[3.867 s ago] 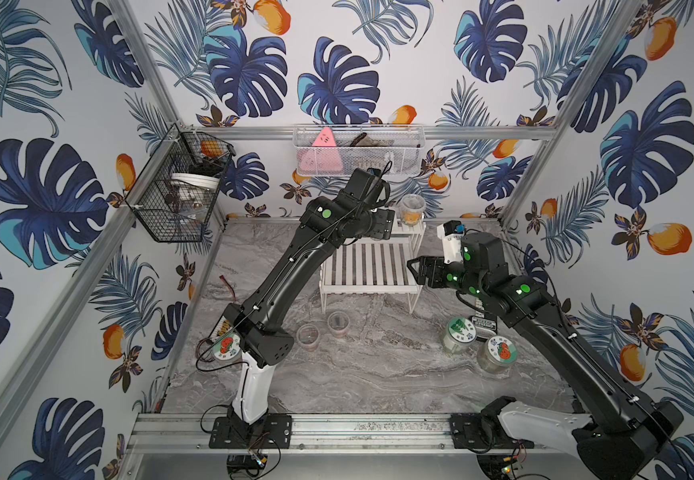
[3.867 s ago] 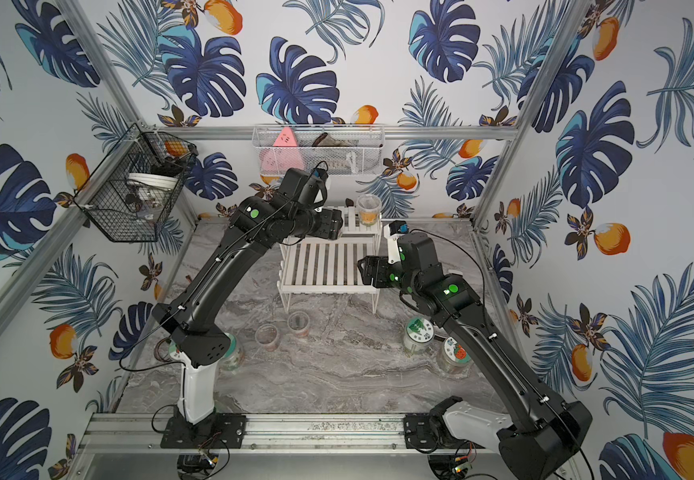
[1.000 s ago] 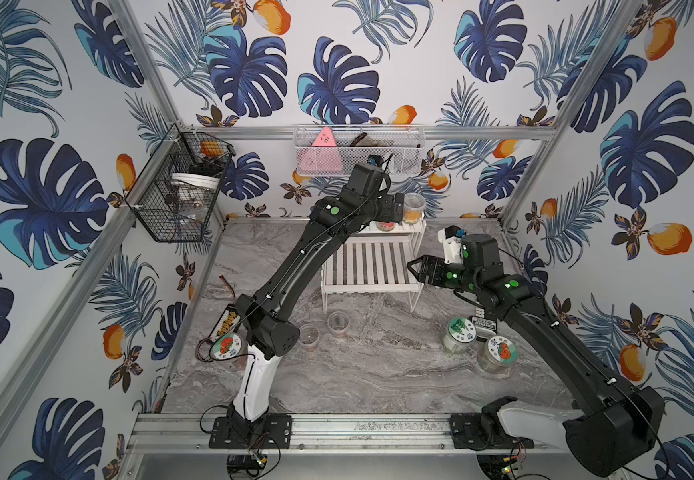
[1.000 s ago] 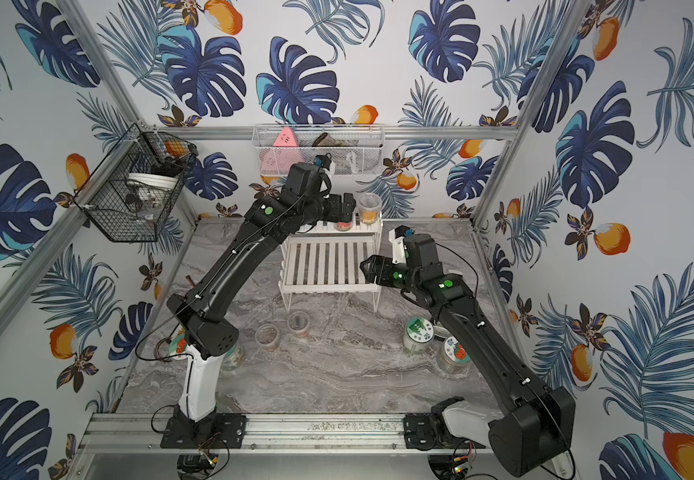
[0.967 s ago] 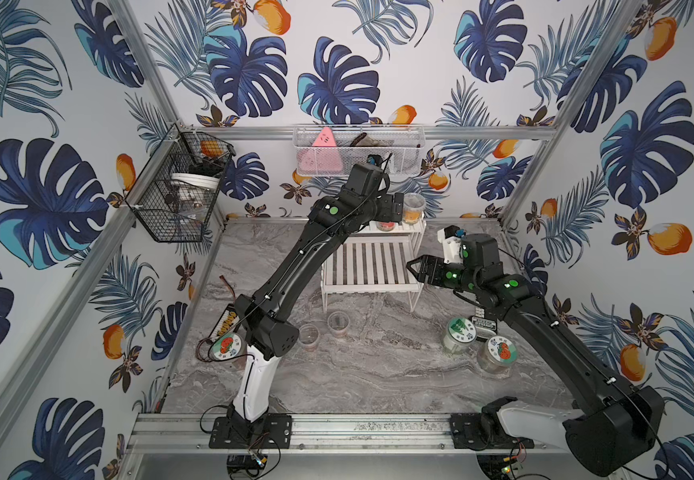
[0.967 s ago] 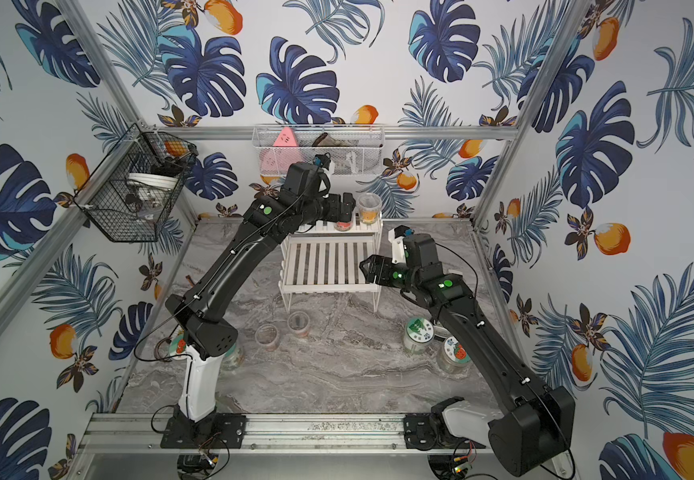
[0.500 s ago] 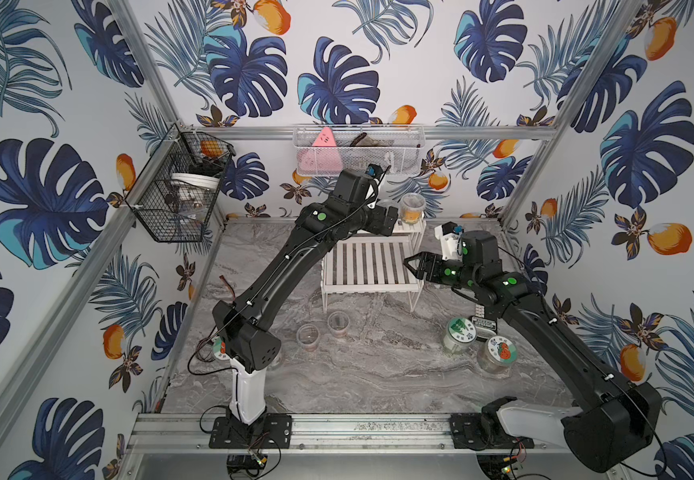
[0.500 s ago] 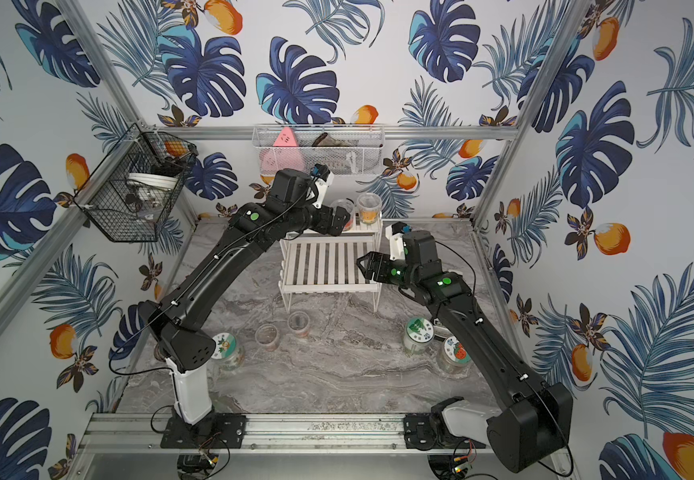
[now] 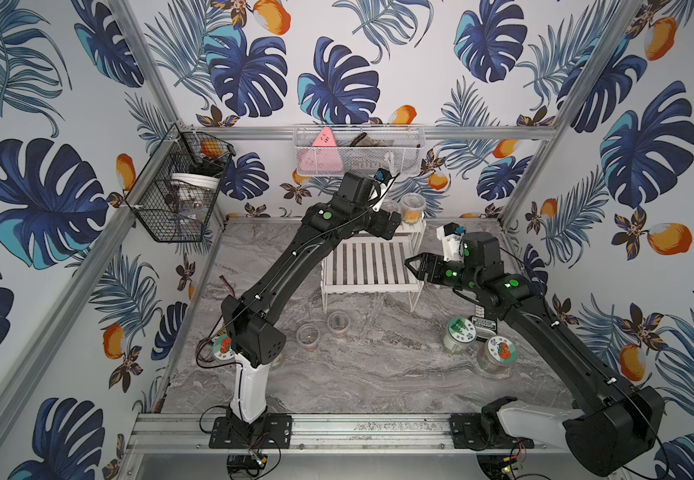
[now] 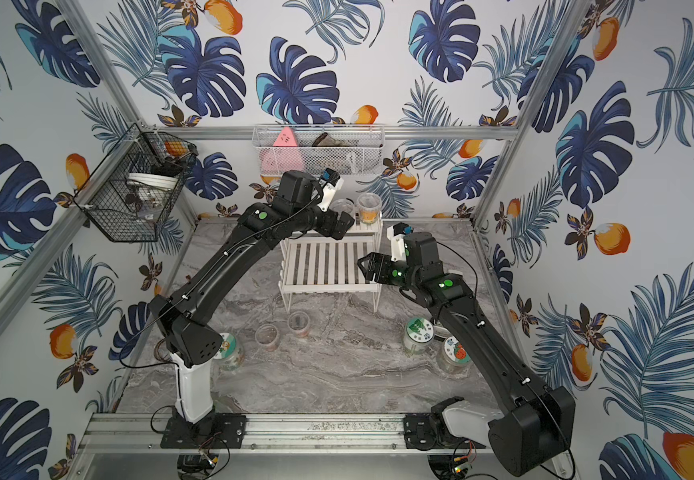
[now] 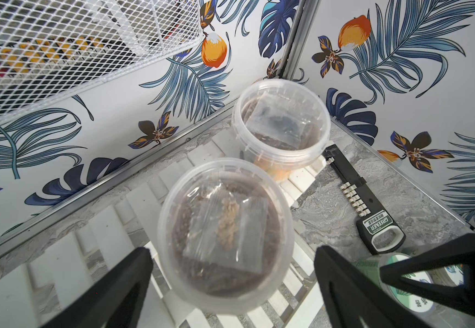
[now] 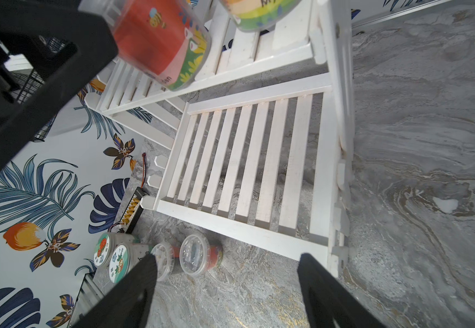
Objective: Place the seed container on the shelf
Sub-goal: Place the seed jar on the shelf.
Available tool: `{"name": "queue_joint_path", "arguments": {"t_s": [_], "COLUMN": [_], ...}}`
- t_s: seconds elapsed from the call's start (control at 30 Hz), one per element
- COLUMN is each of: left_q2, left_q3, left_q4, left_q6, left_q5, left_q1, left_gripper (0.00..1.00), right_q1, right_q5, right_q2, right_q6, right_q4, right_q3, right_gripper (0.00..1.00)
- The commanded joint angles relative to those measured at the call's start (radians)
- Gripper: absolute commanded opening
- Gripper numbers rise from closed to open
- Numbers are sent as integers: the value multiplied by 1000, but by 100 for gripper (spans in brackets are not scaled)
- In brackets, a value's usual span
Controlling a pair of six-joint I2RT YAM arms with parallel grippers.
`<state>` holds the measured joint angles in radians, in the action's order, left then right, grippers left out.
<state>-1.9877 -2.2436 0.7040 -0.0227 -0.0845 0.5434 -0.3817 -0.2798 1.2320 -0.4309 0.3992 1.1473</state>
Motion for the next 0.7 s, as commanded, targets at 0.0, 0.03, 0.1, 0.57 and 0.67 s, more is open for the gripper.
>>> {"name": "queue_joint_path", "arguments": {"t_s": [0.0,0.03,0.1,0.57,0.67], "left_q2": [-13,-16,-23,-19,-26], "left_q3": [-22,-25,-30,-14,-15], "left_q4": [-28,-28,-32,-78,-86], "left_q6": [27,28,25,3,-19], "left_q5": [-2,-4,-3,78,96], "left_q1": [-1,-2,-1,-1,-2], "left_gripper": [94,93,90,77,78], "right_q1": [0,0,0,1,1], "right_q5": [13,14,14,31,36], "right_q2": [-9,-11,-11,-9,-11], "right_q6": [9,9,11,15,17], "right_q4": [0,-2,-3,3,3], "right_q3": [-4,-4,-4,-4,-4], "right_gripper": [81,82,82,83,84]}}
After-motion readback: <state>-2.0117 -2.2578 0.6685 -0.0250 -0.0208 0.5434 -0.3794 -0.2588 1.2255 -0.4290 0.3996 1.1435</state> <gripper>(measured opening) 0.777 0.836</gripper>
